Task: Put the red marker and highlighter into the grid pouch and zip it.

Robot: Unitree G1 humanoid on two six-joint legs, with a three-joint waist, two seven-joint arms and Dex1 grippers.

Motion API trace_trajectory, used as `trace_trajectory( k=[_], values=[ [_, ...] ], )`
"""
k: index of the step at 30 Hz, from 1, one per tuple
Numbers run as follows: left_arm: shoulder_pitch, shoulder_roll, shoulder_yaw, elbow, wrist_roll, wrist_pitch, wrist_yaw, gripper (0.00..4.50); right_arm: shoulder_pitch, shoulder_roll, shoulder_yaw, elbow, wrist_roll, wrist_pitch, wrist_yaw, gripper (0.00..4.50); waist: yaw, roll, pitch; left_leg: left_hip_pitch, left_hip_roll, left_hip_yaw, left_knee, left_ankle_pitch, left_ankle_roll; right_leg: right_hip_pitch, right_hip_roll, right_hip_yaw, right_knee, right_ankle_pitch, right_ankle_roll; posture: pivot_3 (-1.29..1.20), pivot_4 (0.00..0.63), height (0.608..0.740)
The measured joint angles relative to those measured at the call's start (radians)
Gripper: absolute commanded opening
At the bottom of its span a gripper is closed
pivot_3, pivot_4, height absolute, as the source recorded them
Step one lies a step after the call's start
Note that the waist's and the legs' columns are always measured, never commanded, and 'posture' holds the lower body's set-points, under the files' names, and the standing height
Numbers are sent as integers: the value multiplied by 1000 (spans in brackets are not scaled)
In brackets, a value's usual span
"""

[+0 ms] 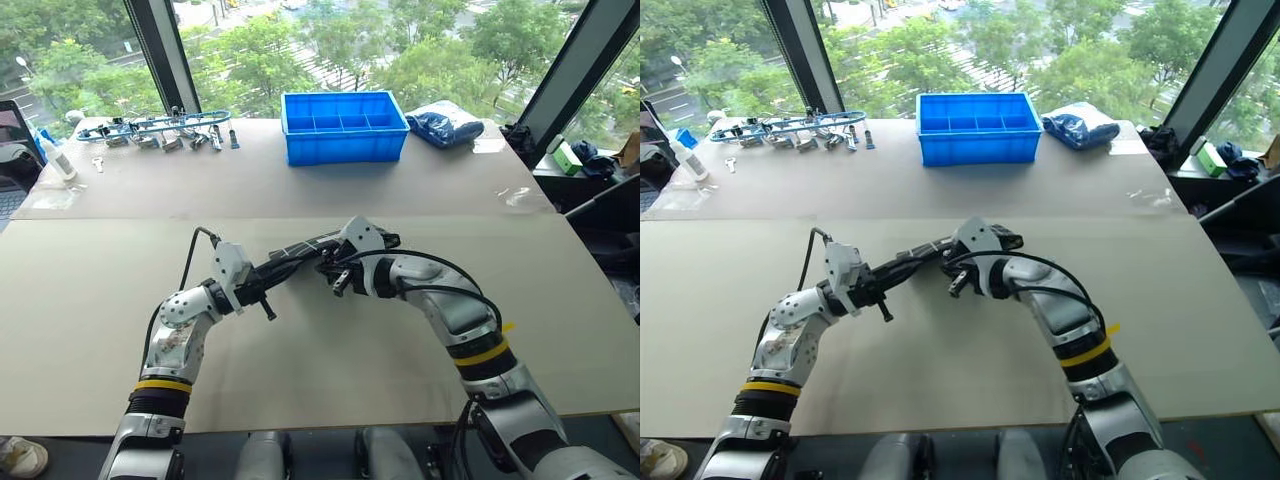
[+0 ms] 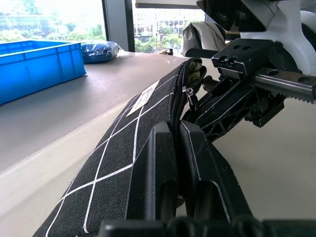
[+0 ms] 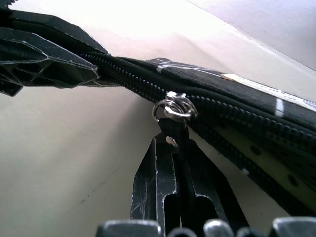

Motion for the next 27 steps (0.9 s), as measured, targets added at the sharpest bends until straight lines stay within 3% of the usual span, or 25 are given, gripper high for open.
trace_trajectory(
  k=[11,22,27],
  values=[
    [0,-1,-11,-2,0,-1,-3,0,161,-354,-155,-51,50,-16,148,51,3,0,0,1,0,0,0,-1,1,0,1,1,-1,0,0,0,150,740],
    [0,-4,-12,-1,0,-1,-10,0,170,-367,-164,-43,52,-53,145,51,2,0,0,1,0,0,0,-1,1,0,0,1,-1,0,0,0,150,740],
    [0,3,-5,1,0,-1,-10,0,170,-353,-203,-39,73,-47,128,1570,6,0,0,1,0,0,0,-1,1,0,1,1,-1,0,0,0,150,740]
  ],
)
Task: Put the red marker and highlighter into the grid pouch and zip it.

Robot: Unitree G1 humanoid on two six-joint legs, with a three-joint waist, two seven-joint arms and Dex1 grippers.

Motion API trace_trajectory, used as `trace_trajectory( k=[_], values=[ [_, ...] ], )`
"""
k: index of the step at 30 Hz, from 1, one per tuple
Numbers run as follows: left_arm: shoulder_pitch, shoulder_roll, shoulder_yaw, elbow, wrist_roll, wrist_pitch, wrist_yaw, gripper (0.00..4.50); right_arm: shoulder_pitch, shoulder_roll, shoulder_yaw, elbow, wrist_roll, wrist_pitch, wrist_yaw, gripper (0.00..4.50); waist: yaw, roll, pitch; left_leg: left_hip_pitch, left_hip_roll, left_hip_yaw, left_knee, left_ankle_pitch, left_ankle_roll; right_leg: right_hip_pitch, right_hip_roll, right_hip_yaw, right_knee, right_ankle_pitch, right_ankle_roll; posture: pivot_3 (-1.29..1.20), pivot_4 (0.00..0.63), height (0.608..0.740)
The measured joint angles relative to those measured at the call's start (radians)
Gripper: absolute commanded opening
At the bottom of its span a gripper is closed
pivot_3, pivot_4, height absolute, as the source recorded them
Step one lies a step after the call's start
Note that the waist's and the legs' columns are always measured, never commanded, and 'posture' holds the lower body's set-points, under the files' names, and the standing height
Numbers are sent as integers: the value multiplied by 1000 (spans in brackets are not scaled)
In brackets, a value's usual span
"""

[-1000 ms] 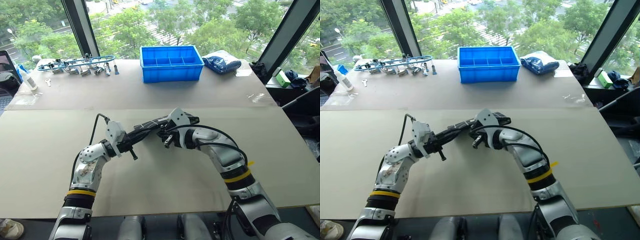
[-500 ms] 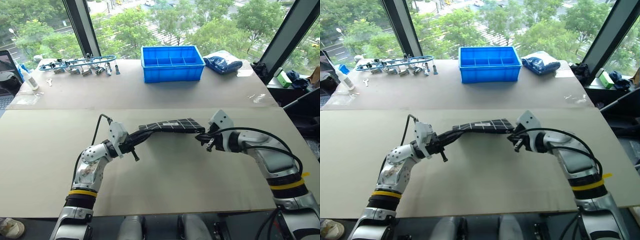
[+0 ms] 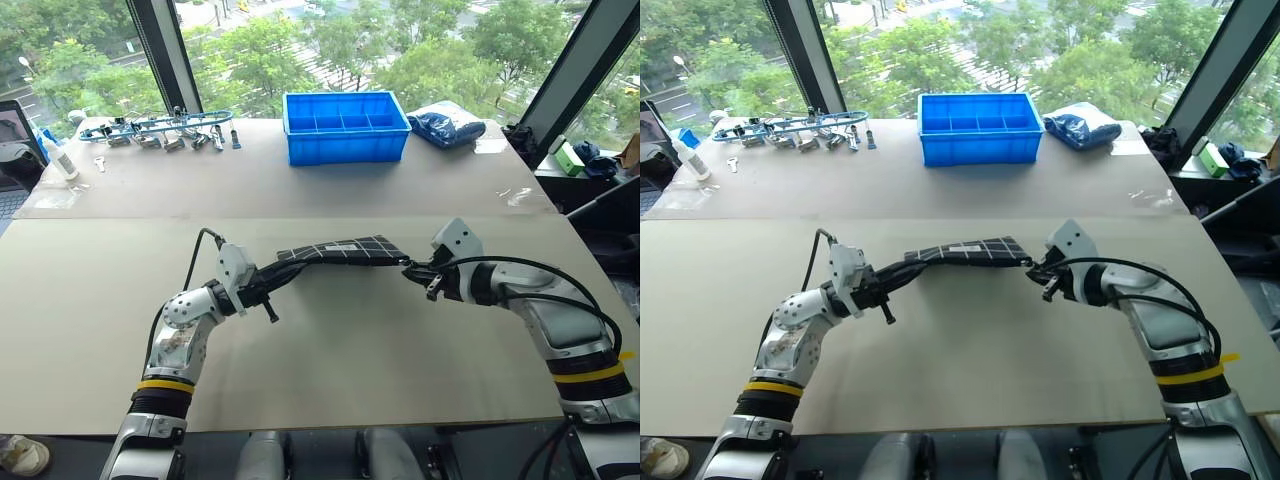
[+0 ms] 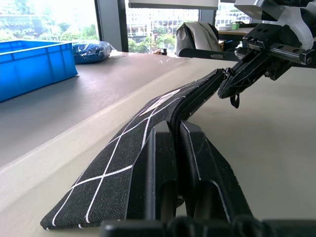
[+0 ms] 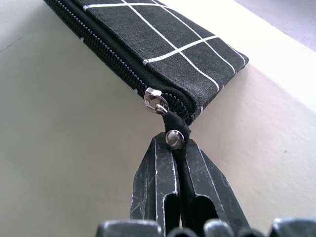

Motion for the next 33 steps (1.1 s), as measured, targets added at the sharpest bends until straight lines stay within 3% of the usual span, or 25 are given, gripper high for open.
trace_trajectory(
  k=[5,10,18,24,26,27,33],
  values=[
    [0,1,2,0,0,0,0,0,8,-2,-17,-28,44,55,22,3219,2,0,0,0,0,0,0,0,0,0,0,0,0,0,0,0,150,740],
    [3,3,2,-6,-2,1,-5,0,58,-44,-90,-69,141,116,75,3219,10,0,0,0,0,0,0,0,0,0,-1,0,0,0,0,0,150,740],
    [69,86,10,-137,-107,64,-142,0,143,-195,-366,-119,281,119,177,3219,13,0,0,1,1,0,0,0,1,1,0,0,-1,0,0,0,150,740],
    [65,124,2,-127,-109,45,-222,0,249,-233,-339,-164,271,87,195,3219,12,0,0,1,0,0,0,0,1,1,0,1,-1,0,0,0,150,740],
    [56,120,-16,-89,-68,8,-222,795,256,-226,-332,-192,274,83,192,3309,12,0,0,1,0,0,0,0,1,1,0,1,-1,0,0,0,150,740],
    [52,118,-26,-71,-42,-5,-217,978,257,-219,-331,-210,278,83,192,3309,13,0,0,1,0,-1,0,0,1,1,0,1,-1,0,0,0,150,740],
    [63,120,-70,-19,55,-84,-203,3356,297,-210,-356,-279,355,91,195,3309,14,0,0,1,0,-1,0,-1,1,1,-1,1,-1,0,0,0,150,740]
  ],
)
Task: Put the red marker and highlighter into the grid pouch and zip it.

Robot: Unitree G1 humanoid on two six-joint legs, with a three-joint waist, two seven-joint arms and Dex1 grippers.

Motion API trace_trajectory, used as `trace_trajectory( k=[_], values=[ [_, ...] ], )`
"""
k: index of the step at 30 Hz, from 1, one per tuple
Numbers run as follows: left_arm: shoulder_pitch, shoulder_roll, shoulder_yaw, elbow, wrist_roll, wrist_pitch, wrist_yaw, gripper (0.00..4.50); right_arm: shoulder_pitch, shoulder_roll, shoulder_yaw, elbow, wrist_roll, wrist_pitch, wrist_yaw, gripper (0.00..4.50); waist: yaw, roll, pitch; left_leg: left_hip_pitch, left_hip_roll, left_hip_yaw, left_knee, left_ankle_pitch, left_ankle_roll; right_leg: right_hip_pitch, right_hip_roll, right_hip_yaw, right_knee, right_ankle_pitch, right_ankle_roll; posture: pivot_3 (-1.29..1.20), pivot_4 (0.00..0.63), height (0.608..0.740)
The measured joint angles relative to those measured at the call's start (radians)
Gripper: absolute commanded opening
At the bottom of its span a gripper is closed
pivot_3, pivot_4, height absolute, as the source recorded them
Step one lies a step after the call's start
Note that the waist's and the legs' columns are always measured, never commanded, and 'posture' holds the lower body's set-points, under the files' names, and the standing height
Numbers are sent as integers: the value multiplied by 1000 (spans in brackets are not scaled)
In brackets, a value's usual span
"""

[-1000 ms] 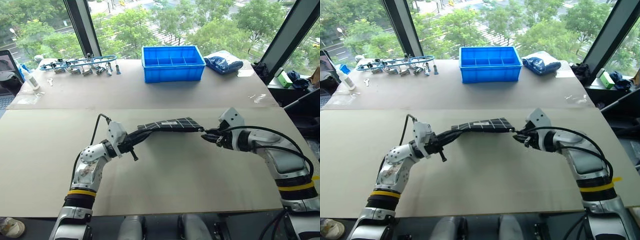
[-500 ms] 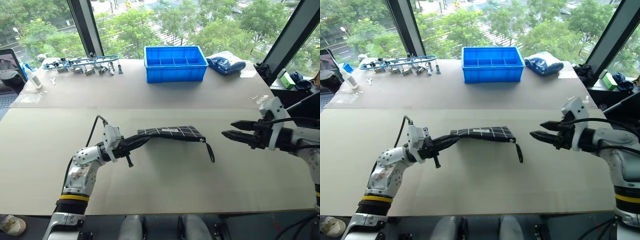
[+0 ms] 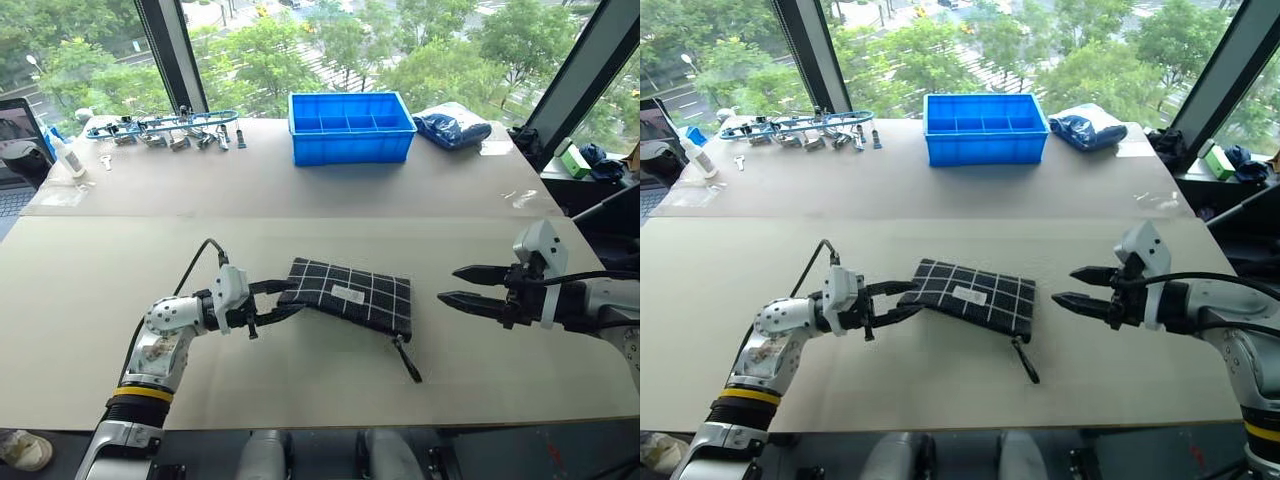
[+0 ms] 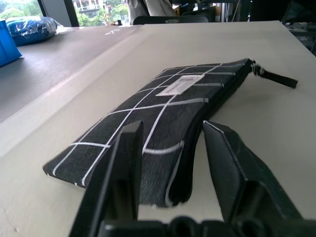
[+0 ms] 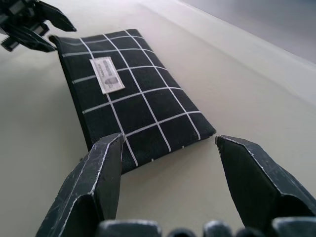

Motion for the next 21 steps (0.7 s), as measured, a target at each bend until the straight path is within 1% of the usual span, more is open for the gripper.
trace_trajectory(
  k=[1,2,3,4,8,10,12,13,14,17,19,21],
  values=[
    [12,0,-6,-2,11,-11,1,3668,1,-2,-7,-1,3,0,-1,3309,-1,0,0,0,0,0,0,0,0,0,0,0,0,0,0,0,150,740],
    [36,0,-18,-5,23,-23,2,4123,3,-9,-16,0,6,0,-4,3309,-1,0,0,0,0,0,0,0,0,0,0,0,0,0,0,0,150,740],
    [49,0,-22,-9,22,-21,2,4387,3,-11,-16,0,6,0,-6,3309,-1,0,0,0,1,0,0,0,0,0,0,0,0,0,0,0,150,740],
    [66,0,-23,-25,12,1,2,4493,3,-11,-15,0,6,0,-10,3309,-1,0,0,0,1,0,0,0,0,0,0,0,0,0,0,0,150,740],
    [96,5,-6,-142,-100,121,-8,4493,-6,-11,-9,7,5,0,-18,3309,-1,0,0,0,2,-1,0,0,0,0,0,0,1,0,0,0,150,740],
    [104,32,21,-226,-202,244,-1,4493,-15,-12,-7,17,5,-1,-19,3309,-2,0,0,0,2,-2,0,0,0,0,0,0,1,0,0,0,150,740],
    [108,86,69,-278,-292,376,13,4493,-19,-14,-6,25,6,-1,-18,3309,-3,0,0,1,2,-2,0,0,0,0,1,0,1,0,0,0,150,740],
    [108,119,93,-286,-323,436,19,4493,-19,-15,-6,26,6,-1,-17,3309,-3,0,0,1,2,-2,0,0,0,0,1,0,2,0,0,0,150,740],
    [111,172,122,-283,-346,515,34,4493,-15,-18,-8,26,8,-1,-13,3309,-4,0,0,1,2,-2,0,0,0,0,2,0,1,-1,-1,0,150,740],
    [127,264,188,-226,-370,703,118,4493,39,-27,-23,29,8,-9,0,3309,-4,0,0,1,1,-2,-1,0,0,0,1,0,1,-1,0,0,150,740],
    [154,285,241,-183,-371,765,160,4493,79,-27,-43,47,3,-18,1,3309,-4,0,0,1,1,-1,-1,0,0,0,0,0,1,-1,0,0,150,740],
    [174,281,296,-165,-374,769,191,4493,103,-27,-59,74,-13,-43,-1,3309,-2,0,0,1,1,-1,0,0,0,0,0,0,1,-1,0,0,150,740]
  ],
)
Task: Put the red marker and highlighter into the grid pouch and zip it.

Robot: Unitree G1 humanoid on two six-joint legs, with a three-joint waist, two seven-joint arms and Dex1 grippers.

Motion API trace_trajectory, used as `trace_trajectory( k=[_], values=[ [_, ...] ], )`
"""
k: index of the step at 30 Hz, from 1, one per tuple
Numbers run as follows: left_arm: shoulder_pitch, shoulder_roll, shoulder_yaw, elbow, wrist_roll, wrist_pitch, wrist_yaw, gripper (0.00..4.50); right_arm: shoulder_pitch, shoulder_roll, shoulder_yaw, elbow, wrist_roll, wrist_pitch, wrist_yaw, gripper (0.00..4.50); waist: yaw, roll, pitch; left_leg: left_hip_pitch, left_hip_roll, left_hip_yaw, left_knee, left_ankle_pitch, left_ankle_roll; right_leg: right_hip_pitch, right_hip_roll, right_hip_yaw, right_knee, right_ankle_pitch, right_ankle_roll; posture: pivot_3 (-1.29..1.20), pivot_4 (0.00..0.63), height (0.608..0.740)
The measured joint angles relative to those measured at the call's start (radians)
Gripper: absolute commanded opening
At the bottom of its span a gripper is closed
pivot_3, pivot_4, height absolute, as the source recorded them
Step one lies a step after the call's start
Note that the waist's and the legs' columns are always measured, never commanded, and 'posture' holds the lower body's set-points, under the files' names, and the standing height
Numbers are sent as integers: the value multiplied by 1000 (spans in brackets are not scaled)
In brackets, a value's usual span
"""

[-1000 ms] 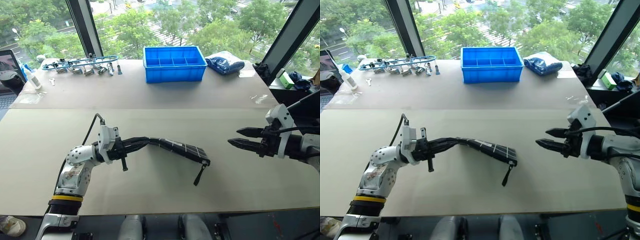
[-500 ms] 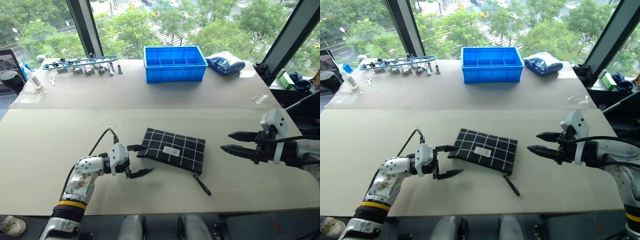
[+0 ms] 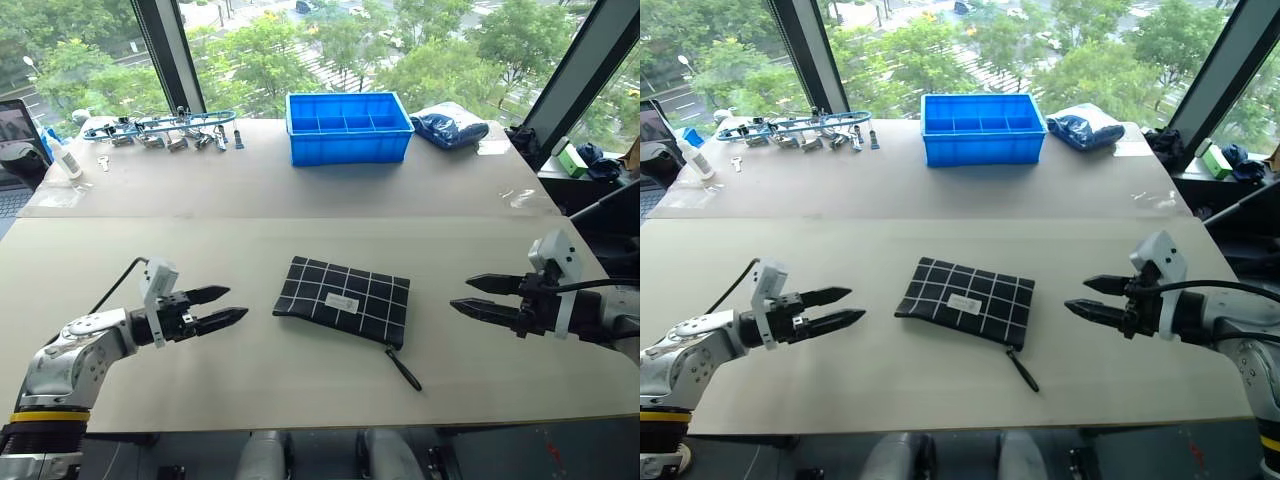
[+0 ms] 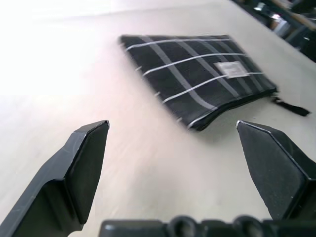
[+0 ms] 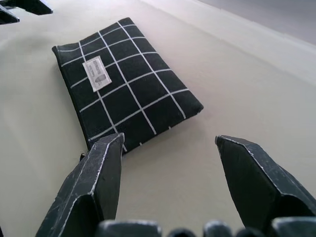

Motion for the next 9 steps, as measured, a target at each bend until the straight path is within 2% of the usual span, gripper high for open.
trace_trajectory(
  k=[4,9],
  values=[
    [2,-4,99,48,-4,-3,46,4493,-1,2,-10,35,-11,-34,-13,3309,1,0,0,0,0,0,0,0,0,0,0,0,0,0,0,0,150,740],
    [8,-18,141,65,-12,-3,58,4493,-40,23,12,82,-31,-61,-31,3309,0,0,0,0,0,0,0,0,0,0,1,0,0,0,-1,0,150,740]
  ],
)
